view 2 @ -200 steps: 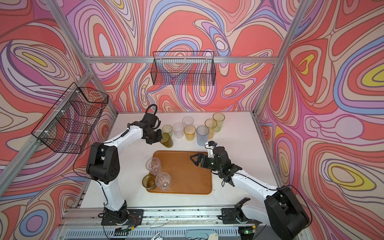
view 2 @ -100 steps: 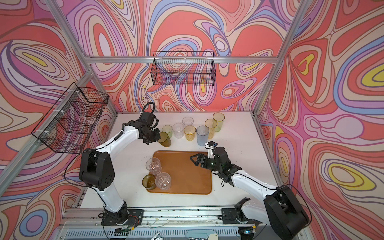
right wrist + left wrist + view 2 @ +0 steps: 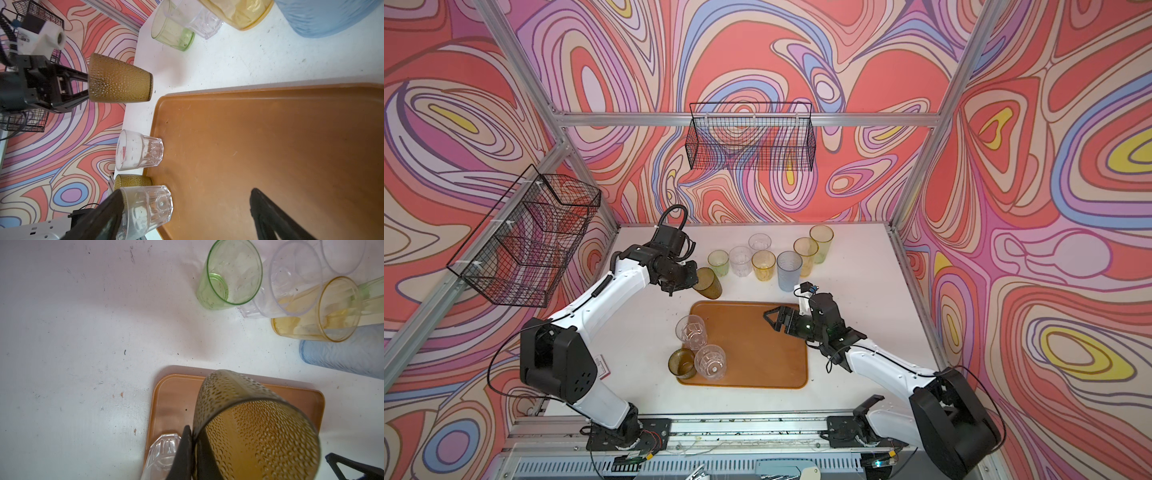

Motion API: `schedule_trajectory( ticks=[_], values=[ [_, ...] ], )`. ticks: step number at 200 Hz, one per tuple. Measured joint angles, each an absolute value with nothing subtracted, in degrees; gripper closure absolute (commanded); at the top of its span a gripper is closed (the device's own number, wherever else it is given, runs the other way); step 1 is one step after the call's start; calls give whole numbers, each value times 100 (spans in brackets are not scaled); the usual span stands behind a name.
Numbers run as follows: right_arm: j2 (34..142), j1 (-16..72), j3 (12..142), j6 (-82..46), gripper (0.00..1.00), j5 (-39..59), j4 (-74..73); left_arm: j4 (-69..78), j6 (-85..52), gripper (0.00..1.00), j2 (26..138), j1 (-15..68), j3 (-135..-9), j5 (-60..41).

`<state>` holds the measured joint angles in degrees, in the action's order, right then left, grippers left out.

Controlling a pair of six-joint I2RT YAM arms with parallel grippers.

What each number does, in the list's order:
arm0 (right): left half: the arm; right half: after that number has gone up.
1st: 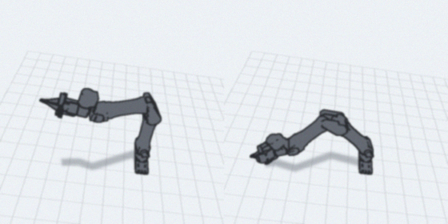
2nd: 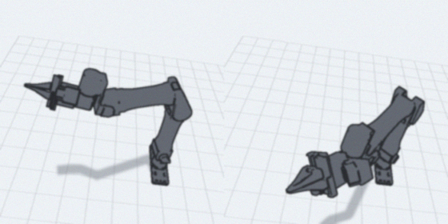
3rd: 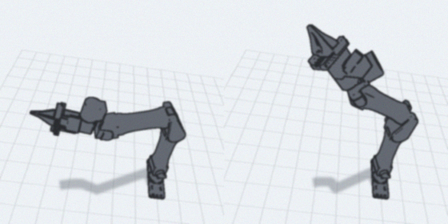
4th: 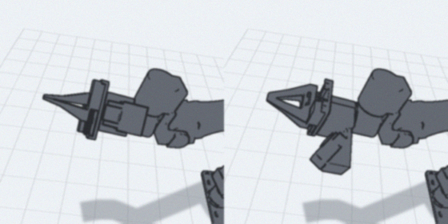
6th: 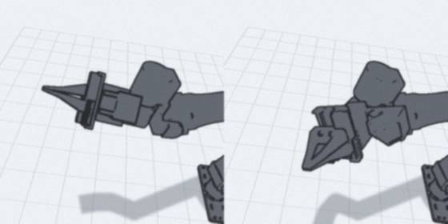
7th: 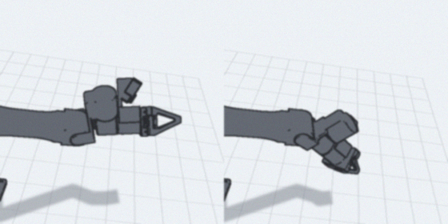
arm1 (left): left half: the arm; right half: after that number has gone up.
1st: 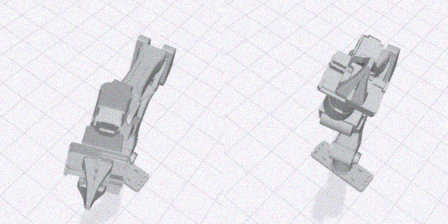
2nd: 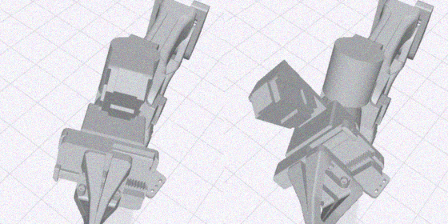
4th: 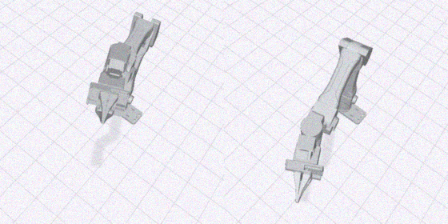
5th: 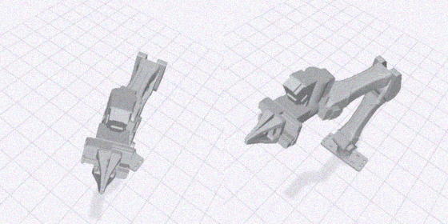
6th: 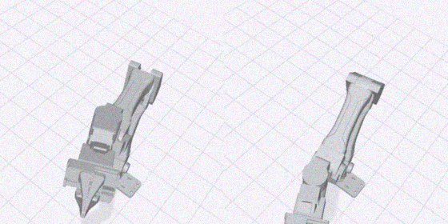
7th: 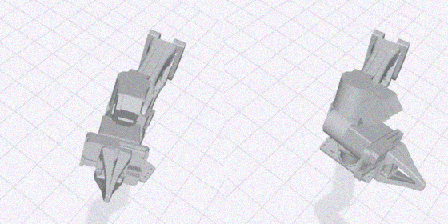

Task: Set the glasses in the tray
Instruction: 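Lift the olive dimpled glass with the left gripper toward the tray, then carry the olive glass over the tray beside the clear glasses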

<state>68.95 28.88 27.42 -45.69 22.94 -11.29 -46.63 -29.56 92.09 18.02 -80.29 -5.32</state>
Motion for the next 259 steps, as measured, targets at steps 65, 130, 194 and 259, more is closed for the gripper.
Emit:
schedule_trajectory(
  ticks=[65,130,194,259],
  values=[
    [6938,2888,2742,-4661,3,2294,-1140,-5004,-2670,100,9017,1802,-8029,-537],
    [6670,2888,2692,-4783,3,2231,-1133,-5103,-2652,100,8547,1809,-7885,-666],
    [6536,2888,2644,-4875,3,2167,-1109,-5157,-2655,100,8436,1953,-7795,-703],
    [6379,2888,2526,-4987,3,2156,-1114,-5264,-2659,100,8187,2257,-7695,-534]
  ],
)
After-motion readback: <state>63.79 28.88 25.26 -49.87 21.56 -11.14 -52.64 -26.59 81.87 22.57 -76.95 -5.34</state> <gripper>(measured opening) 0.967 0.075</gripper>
